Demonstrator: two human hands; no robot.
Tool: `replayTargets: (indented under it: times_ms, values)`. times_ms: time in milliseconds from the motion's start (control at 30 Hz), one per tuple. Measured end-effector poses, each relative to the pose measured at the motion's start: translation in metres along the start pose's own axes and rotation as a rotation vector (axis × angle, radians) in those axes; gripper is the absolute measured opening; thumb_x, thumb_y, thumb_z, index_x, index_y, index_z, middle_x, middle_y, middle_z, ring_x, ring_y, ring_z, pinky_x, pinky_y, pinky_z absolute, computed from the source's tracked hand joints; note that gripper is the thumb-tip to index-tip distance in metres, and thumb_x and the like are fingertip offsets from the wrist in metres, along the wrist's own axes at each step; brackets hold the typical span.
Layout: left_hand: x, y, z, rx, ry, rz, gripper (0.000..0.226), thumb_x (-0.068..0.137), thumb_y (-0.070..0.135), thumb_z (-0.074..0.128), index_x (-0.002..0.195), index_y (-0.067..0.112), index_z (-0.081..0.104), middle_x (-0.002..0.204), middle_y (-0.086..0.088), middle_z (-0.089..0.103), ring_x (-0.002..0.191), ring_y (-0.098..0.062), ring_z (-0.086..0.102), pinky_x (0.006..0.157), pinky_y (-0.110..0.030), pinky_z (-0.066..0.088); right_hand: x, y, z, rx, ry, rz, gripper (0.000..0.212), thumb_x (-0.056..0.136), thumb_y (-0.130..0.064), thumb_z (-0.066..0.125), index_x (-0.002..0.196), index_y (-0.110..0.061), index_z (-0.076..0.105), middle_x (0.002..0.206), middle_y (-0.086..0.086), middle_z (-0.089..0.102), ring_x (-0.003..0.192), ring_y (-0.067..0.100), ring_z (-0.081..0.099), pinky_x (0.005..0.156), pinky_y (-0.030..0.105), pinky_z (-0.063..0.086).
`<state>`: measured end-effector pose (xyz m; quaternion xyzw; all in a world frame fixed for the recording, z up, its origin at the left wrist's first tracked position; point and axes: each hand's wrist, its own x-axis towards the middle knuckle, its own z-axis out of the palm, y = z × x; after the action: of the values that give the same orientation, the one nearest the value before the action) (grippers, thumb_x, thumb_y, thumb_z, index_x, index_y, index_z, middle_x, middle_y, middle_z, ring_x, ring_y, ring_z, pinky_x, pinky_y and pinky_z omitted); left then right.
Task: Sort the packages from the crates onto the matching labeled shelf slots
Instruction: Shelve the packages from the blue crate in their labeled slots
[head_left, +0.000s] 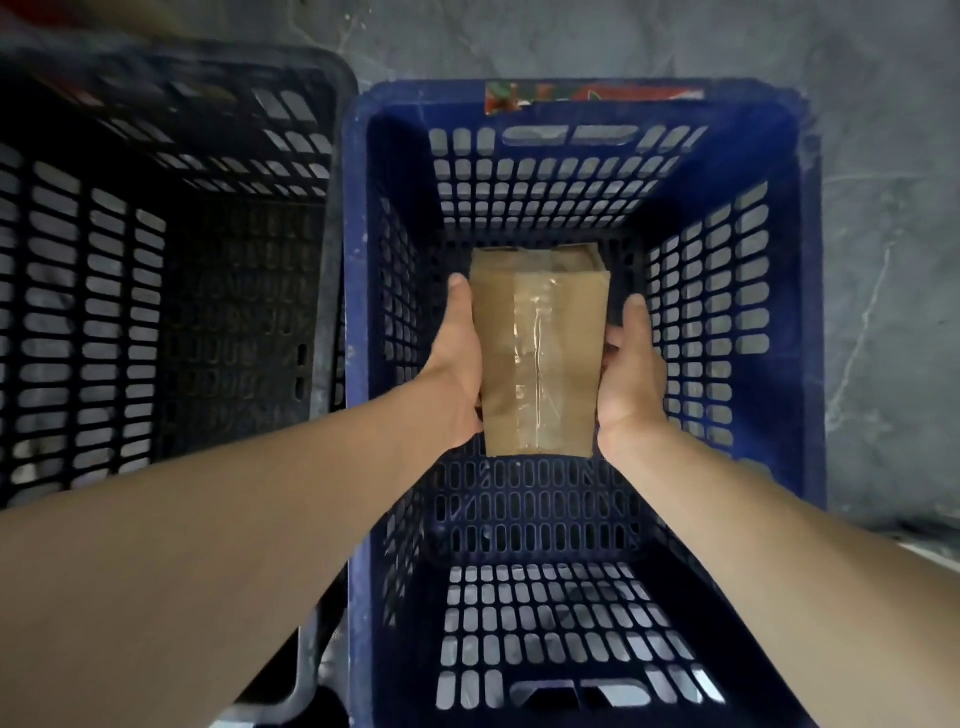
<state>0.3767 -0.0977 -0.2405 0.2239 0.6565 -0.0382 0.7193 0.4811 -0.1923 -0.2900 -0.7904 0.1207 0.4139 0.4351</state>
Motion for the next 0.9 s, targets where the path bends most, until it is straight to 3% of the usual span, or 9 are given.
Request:
replayTargets:
  times_ms: [67,133,233,300,433,500,633,767,900]
  values:
    - [-0.002,0.002,-0.003,-0.062,0.007,-0.013,0.084,0.087,0.086,0.027,0.140,0.027,0.055,0.134,-0.006,0.062,0.106,-0.028,0.062,0.085,-0.044,0.046,-0.010,-0.008,-0.003,0.048,0.014,0.026,0.088,0.067,-0.093,0.040,0.102,-0.020,0.076,0.108,0.002,0.077,0.103,0.023,0.071,0.103,0.055,0.051]
    - [-0.005,0.003,-0.006,-0.099,0.044,-0.015,0.084,0.088,0.085,0.029,0.142,0.026,0.053,0.129,-0.003,0.063,0.105,-0.028,0.061,0.082,-0.045,0.043,-0.011,-0.008,-0.007,0.088,-0.007,0.053,0.075,0.084,-0.084,0.039,0.088,-0.016,0.072,0.098,0.004,0.078,0.091,0.022,0.071,0.095,0.050,0.054]
    - [-0.011,0.002,-0.010,-0.074,0.063,-0.005,0.062,0.094,0.077,0.029,0.103,0.028,0.066,0.089,0.004,0.063,0.075,-0.018,0.056,0.060,-0.037,0.037,-0.011,-0.006,-0.014,0.143,-0.029,0.073,0.059,0.097,-0.069,0.046,0.075,-0.017,0.061,0.092,0.002,0.074,0.086,0.019,0.067,0.081,0.043,0.047]
    - [-0.012,-0.002,-0.013,-0.058,0.045,0.001,0.058,0.095,0.075,0.030,0.100,0.029,0.066,0.093,0.002,0.066,0.075,-0.017,0.056,0.063,-0.037,0.036,-0.013,-0.003,-0.020,0.116,-0.042,0.059,0.051,0.098,-0.060,0.052,0.068,-0.019,0.054,0.086,0.001,0.071,0.083,0.018,0.065,0.076,0.041,0.045]
    - [-0.010,-0.011,-0.020,-0.034,0.032,-0.017,0.071,0.094,0.075,0.035,0.126,0.020,0.065,0.117,-0.006,0.071,0.086,-0.021,0.061,0.081,-0.039,0.034,-0.015,0.005,-0.026,0.035,-0.051,0.086,0.044,0.097,-0.057,0.055,0.073,-0.022,0.066,0.087,0.002,0.075,0.092,0.028,0.071,0.084,0.043,0.052]
    - [-0.008,-0.017,-0.023,-0.013,0.027,-0.038,0.071,0.094,0.075,0.034,0.113,0.016,0.068,0.107,-0.008,0.073,0.087,-0.024,0.064,0.081,-0.039,0.037,-0.018,0.010,-0.030,0.032,-0.080,0.128,0.044,0.097,-0.059,0.054,0.078,-0.022,0.069,0.089,0.004,0.075,0.091,0.030,0.075,0.078,0.042,0.060]
    - [-0.010,-0.028,-0.025,0.028,0.032,-0.120,0.067,0.092,0.078,0.035,0.085,0.017,0.061,0.090,-0.007,0.070,0.090,-0.030,0.067,0.088,-0.047,0.054,-0.026,0.021,-0.037,0.030,-0.138,0.246,0.069,0.076,-0.072,0.061,0.109,-0.013,0.076,0.111,0.016,0.078,0.098,0.039,0.076,0.089,0.063,0.059]
    - [-0.015,-0.036,-0.025,0.046,-0.006,-0.165,0.071,0.090,0.080,0.036,0.102,0.018,0.067,0.101,-0.010,0.073,0.097,-0.033,0.069,0.079,-0.047,0.057,-0.031,0.030,-0.043,0.025,-0.188,0.294,0.040,0.099,-0.052,0.055,0.085,-0.020,0.073,0.079,0.006,0.077,0.076,0.030,0.073,0.064,0.037,0.059]
    - [-0.017,-0.041,-0.026,0.085,-0.009,-0.161,0.054,0.097,0.067,0.040,0.101,0.019,0.065,0.097,-0.009,0.071,0.093,-0.030,0.067,0.073,-0.043,0.052,-0.035,0.037,-0.051,0.021,-0.275,0.282,0.033,0.099,-0.038,0.054,0.080,-0.016,0.070,0.071,0.007,0.071,0.066,0.028,0.067,0.064,0.034,0.053]
